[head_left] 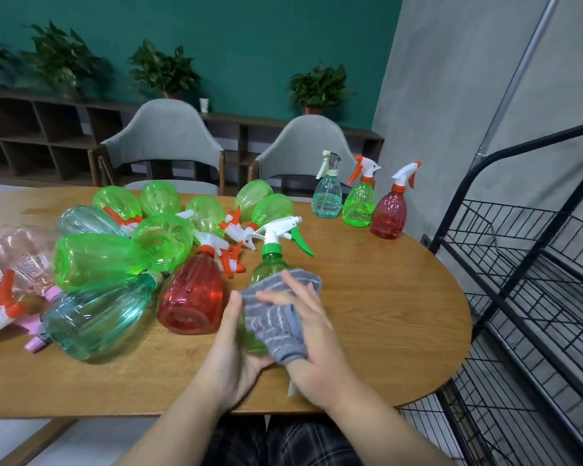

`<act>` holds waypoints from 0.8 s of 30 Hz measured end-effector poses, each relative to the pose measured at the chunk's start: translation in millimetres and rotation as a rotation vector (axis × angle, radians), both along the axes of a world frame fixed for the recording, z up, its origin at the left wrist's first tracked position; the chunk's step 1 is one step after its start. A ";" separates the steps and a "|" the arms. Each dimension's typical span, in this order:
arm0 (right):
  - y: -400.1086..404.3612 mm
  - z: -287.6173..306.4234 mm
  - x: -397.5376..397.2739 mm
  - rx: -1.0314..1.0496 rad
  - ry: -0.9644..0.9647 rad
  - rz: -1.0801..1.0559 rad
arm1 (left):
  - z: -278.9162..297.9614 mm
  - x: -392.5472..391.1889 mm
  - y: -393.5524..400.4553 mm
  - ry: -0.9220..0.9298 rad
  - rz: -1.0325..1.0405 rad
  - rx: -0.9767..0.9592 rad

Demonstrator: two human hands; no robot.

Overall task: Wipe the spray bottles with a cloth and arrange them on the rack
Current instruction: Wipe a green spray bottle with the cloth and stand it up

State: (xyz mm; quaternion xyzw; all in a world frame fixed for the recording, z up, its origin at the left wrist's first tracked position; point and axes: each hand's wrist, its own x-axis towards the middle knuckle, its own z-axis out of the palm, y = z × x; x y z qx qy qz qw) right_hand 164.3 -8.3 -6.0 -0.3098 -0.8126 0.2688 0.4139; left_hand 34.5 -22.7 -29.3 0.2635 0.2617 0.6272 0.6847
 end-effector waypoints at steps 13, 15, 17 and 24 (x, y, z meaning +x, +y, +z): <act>-6.5 -8.2 14.3 -0.239 0.545 0.075 | -4.1 0.8 3.8 0.056 0.117 -0.093; -4.1 6.5 14.9 -0.613 0.968 -0.074 | -4.1 0.2 1.5 0.026 0.087 -0.103; 1.2 15.0 14.5 -0.796 1.183 -0.180 | -4.9 -0.2 1.0 0.030 0.071 -0.099; 0.9 19.8 -10.4 -0.298 0.197 -0.128 | -3.4 4.0 2.0 0.116 0.044 -0.009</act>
